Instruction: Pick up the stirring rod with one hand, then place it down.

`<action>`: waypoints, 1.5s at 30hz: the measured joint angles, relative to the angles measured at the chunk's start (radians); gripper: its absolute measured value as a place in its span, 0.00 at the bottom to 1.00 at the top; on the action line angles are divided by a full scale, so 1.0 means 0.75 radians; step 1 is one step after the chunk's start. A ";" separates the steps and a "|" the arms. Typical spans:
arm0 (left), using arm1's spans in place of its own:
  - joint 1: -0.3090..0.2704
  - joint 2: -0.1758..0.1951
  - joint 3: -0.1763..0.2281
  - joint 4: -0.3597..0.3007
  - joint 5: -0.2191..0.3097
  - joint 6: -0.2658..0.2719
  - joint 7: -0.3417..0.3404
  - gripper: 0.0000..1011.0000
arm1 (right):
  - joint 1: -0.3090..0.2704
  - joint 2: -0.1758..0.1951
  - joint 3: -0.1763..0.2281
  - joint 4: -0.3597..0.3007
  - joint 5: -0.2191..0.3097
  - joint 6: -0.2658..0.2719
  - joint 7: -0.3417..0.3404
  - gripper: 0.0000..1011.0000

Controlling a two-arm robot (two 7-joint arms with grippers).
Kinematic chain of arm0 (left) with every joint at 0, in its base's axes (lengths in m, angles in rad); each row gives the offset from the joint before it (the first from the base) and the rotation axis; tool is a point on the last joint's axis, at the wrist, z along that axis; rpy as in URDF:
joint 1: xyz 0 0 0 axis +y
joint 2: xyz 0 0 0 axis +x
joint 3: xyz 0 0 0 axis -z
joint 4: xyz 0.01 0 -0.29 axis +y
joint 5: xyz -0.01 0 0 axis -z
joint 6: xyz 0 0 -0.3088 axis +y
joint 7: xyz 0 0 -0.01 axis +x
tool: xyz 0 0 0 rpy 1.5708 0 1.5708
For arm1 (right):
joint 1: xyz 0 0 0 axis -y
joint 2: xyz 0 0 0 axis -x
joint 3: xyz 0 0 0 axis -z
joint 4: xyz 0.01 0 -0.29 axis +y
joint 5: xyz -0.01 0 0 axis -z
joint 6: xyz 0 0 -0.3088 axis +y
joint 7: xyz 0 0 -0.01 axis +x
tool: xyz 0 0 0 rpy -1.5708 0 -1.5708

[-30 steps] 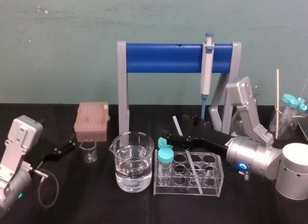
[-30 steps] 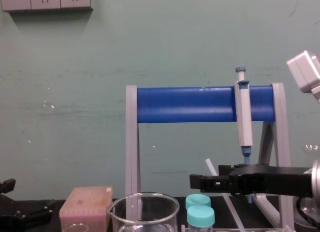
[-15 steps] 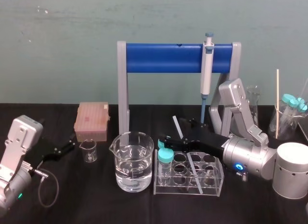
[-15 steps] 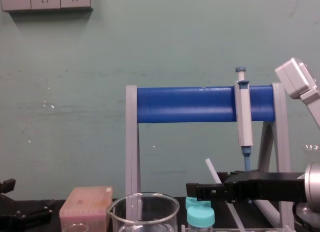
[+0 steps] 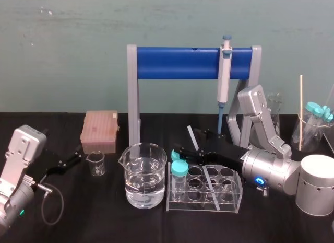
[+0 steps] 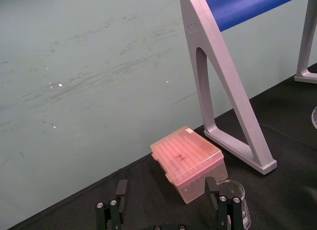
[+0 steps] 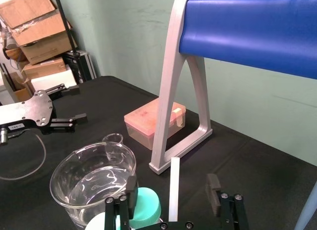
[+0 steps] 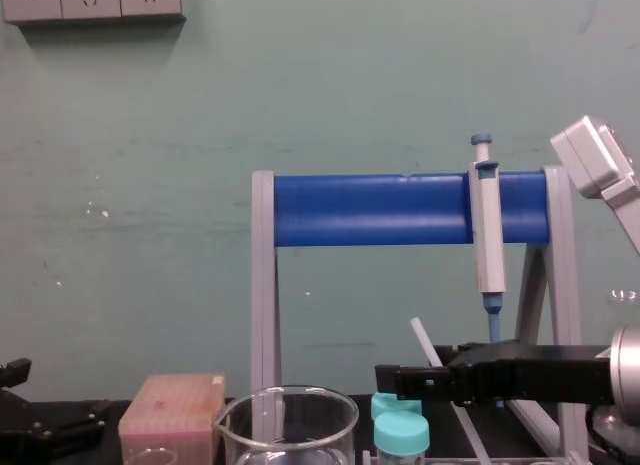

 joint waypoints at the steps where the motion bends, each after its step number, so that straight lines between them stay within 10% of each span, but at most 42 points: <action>1: 0.000 0.000 0.000 0.000 0.000 0.000 0.000 0.99 | 0.000 0.000 0.000 0.000 0.000 0.000 0.000 0.86; 27: 0.000 0.000 0.000 0.000 0.000 0.000 0.000 0.99 | -0.001 0.000 0.002 0.000 0.005 -0.004 0.004 0.08; 38: 0.000 0.000 0.000 0.000 0.000 0.000 0.000 0.99 | -0.031 -0.008 0.023 -0.009 -0.018 -0.106 0.002 0.07; 45: 0.000 0.000 0.000 0.000 0.000 0.000 0.000 0.99 | -0.104 -0.022 0.077 -0.028 -0.037 -0.328 0.010 0.07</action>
